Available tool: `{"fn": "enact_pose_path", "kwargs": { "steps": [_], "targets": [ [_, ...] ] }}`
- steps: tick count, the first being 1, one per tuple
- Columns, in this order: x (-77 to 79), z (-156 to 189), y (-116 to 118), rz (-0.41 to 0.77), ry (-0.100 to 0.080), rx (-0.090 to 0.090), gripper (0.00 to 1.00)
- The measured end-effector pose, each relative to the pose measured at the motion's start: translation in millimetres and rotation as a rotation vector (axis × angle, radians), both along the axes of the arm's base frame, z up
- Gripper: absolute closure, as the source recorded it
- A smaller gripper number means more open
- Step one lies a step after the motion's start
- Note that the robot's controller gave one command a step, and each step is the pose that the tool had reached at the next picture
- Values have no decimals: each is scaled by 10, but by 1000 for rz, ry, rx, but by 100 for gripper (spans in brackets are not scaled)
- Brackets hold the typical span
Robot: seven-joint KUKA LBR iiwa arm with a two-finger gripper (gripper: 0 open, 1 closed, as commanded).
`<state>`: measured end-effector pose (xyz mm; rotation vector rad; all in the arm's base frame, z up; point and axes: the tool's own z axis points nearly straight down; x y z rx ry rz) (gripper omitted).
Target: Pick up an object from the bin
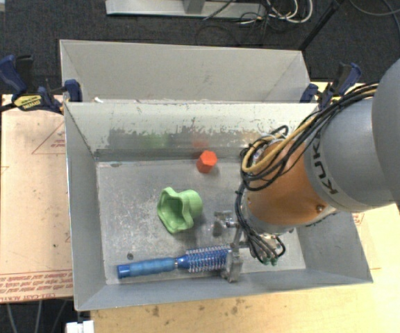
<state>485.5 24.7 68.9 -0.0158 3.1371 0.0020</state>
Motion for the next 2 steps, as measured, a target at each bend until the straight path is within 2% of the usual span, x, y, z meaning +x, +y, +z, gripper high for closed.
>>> {"fn": "enact_pose_path", "kwargs": {
  "steps": [1,2],
  "targets": [
    [-11,12,1,1,5,0,100],
    [22,1303,79,20,-3,-1,100]
  ]
}}
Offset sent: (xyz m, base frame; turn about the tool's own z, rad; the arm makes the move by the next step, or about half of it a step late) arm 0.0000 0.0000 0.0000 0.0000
